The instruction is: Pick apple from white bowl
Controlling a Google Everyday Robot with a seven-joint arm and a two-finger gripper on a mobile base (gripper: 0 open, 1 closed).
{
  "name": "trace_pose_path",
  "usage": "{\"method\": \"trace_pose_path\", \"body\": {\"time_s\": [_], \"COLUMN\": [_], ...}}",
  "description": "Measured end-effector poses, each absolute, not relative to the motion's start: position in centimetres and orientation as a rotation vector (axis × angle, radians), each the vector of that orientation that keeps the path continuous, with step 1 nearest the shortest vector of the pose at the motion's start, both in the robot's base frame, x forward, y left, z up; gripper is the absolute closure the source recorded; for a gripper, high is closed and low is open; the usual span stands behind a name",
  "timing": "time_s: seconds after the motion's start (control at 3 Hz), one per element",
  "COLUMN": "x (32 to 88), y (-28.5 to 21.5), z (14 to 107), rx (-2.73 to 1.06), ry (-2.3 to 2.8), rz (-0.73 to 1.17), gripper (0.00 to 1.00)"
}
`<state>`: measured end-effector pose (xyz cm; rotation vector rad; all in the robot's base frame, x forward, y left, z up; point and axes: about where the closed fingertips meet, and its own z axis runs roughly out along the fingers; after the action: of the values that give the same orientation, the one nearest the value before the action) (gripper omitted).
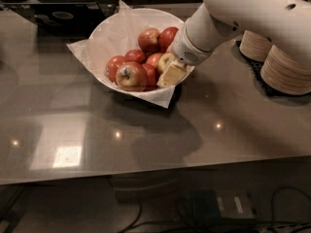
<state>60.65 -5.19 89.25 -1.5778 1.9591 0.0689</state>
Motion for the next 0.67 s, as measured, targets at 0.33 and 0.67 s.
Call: {"method": "trace_pose_path", "body": {"time_s": [0.33, 0.67], "x": [60.98, 60.99], "y": [-4.65, -4.63], "z": [88.31, 88.27], "rx": [-1.592, -1.593], "ry": [1.976, 1.977], "rz": [0.082, 0.082], "gripper": [0.32, 0.50]}}
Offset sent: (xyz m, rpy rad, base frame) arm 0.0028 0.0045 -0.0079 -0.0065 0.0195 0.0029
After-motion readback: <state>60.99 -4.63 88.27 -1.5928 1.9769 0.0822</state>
